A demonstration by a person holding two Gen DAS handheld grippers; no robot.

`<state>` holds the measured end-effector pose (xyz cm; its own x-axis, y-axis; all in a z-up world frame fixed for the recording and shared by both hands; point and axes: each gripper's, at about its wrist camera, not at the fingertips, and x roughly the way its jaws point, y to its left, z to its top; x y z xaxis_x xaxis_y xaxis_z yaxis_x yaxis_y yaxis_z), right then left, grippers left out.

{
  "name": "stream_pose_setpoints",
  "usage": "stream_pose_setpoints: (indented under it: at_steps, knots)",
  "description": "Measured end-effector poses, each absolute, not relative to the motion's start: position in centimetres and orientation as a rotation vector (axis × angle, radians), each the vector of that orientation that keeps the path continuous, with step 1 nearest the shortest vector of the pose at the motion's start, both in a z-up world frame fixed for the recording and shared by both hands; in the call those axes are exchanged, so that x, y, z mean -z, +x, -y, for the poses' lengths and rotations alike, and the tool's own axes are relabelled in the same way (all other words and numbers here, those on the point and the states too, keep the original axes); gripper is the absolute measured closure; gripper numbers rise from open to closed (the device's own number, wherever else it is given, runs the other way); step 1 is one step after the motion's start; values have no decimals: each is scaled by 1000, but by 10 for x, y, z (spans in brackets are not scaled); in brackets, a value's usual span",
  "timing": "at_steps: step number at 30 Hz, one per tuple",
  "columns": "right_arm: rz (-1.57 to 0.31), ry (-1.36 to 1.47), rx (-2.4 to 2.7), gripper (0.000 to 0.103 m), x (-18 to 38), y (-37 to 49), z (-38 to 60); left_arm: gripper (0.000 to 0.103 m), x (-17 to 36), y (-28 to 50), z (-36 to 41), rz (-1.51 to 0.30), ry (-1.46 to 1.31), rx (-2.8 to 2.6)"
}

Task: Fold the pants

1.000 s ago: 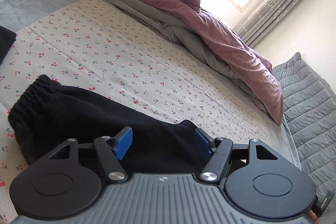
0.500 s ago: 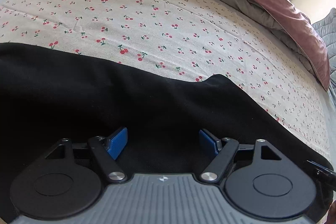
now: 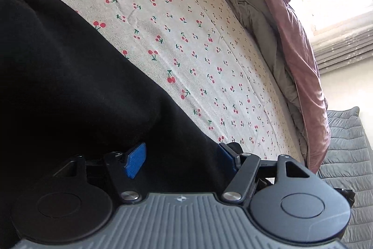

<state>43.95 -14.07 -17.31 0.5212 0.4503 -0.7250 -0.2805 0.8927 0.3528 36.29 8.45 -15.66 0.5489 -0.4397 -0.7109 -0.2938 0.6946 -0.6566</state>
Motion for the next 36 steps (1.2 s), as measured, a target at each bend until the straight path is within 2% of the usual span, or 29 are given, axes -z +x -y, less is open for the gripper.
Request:
stream_pose_setpoints:
  at_steps: [6, 13, 16, 22, 28, 30, 32, 34, 36]
  knots:
    - [-884, 171, -690, 43, 139, 405, 146, 45, 155, 362, -75, -1013, -762, 95]
    - [-909, -152, -840, 43, 136, 357, 110, 45, 156, 362, -72, -1002, -719, 89]
    - [-879, -184, -785, 43, 138, 356, 102, 45, 155, 363, -69, -1001, -704, 82]
    - [-843, 58, -652, 40, 143, 397, 117, 45, 158, 360, -74, -1000, -743, 67]
    - [-981, 462, -557, 40, 179, 456, 147, 45, 155, 358, -63, -999, -653, 57]
    - [-997, 510, -555, 41, 187, 463, 150, 46, 154, 358, -59, -1000, -620, 50]
    - [-976, 464, -542, 50, 184, 463, 146, 52, 155, 358, -60, -1000, -627, 25]
    - [-966, 407, -496, 79, 183, 461, 138, 56, 155, 357, -64, -995, -652, 12]
    - [-958, 395, -472, 84, 183, 458, 133, 63, 155, 356, -68, -996, -659, 8]
